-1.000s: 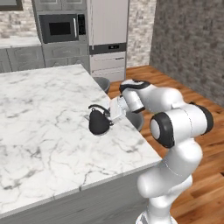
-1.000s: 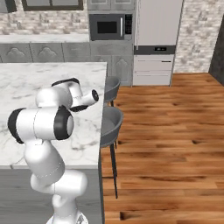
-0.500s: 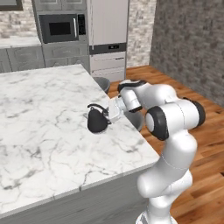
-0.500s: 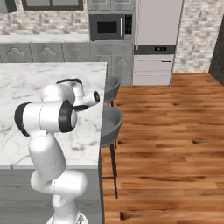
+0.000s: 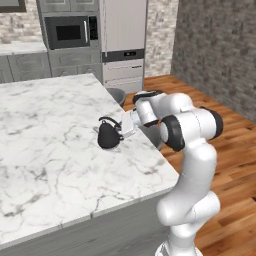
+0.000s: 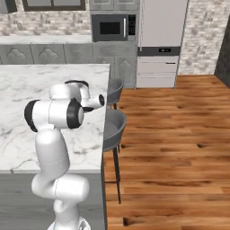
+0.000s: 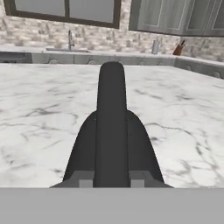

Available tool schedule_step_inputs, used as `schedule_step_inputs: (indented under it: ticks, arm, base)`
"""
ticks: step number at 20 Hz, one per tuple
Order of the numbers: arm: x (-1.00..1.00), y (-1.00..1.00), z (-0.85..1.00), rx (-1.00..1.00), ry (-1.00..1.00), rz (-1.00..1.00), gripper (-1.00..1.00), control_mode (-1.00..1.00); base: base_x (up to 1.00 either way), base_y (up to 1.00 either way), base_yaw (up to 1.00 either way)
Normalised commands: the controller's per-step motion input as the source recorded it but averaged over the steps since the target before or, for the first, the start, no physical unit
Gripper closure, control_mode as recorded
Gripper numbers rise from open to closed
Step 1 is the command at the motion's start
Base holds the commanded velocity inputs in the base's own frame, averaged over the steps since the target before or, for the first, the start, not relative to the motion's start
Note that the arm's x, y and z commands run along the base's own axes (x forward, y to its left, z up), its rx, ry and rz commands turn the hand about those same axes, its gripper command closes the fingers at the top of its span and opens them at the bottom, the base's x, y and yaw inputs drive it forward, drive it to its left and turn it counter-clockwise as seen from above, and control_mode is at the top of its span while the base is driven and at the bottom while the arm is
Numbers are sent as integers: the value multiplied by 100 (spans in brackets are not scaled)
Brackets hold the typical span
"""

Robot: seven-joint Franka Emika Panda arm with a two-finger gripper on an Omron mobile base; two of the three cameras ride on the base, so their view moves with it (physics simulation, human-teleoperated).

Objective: The kettle is done boiling. Turn off the stove, then wait for 300 timesteps before moving the kettle to the dining table.

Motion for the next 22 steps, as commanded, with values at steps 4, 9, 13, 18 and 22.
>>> schedule_step_inputs:
  ticks: [4, 9, 13, 18, 22]
  arm:
    - [36, 3, -24, 5, 0, 0, 100, -100]
    - [36, 5, -25, 4, 0, 0, 100, -100]
    - [38, 2, -26, 4, 0, 0, 100, -100]
    - [22, 5, -32, 1, 0, 1, 100, -100]
    - [0, 9, -33, 0, -1, 1, -100, -100]
  base:
    - [0, 0, 0]
    - [0, 0, 0]
    - [0, 0, 0]
    - [0, 0, 0]
    - [0, 0, 0]
